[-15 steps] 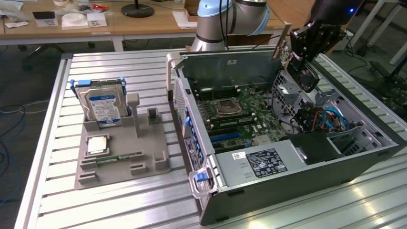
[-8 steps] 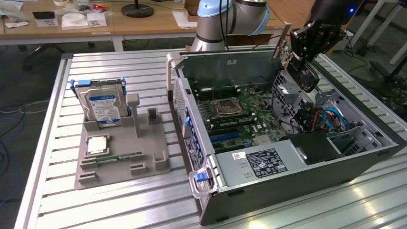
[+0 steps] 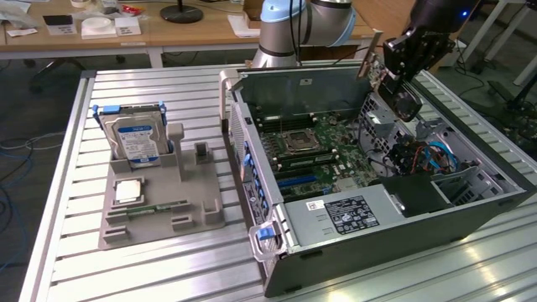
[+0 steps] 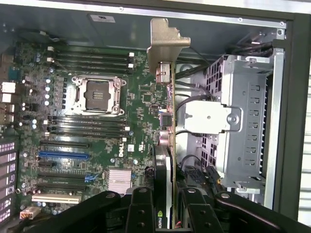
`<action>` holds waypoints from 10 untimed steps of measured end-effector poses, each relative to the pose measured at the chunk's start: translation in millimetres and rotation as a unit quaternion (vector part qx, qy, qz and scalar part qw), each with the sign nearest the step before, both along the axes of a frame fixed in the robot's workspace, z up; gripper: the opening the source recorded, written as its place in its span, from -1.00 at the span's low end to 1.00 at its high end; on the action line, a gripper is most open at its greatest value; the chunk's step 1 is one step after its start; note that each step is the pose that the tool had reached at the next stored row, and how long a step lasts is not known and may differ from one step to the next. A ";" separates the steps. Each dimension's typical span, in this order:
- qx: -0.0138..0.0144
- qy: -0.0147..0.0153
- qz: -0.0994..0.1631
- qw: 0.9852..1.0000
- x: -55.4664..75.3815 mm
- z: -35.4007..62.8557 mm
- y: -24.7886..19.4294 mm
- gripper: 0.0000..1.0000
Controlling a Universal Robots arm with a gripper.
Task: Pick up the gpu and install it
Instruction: 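Insert the gpu into the slot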
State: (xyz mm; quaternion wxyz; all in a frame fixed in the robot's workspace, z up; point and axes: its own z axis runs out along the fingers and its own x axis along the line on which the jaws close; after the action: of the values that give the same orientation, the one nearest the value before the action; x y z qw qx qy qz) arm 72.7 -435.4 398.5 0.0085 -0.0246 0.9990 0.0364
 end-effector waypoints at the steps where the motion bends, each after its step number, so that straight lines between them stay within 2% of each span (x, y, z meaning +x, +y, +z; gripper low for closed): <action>1: 0.000 0.000 0.004 1.000 0.0 0.0 0.0 -0.47; 7: 0.000 0.000 0.029 1.000 0.0 0.0 0.0 -0.47; 10: 0.000 0.000 0.033 0.999 0.0 0.0 0.0 -0.47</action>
State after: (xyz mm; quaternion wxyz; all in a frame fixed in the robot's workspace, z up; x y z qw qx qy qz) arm 72.7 -435.4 398.5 0.0073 -0.0573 0.9977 0.0366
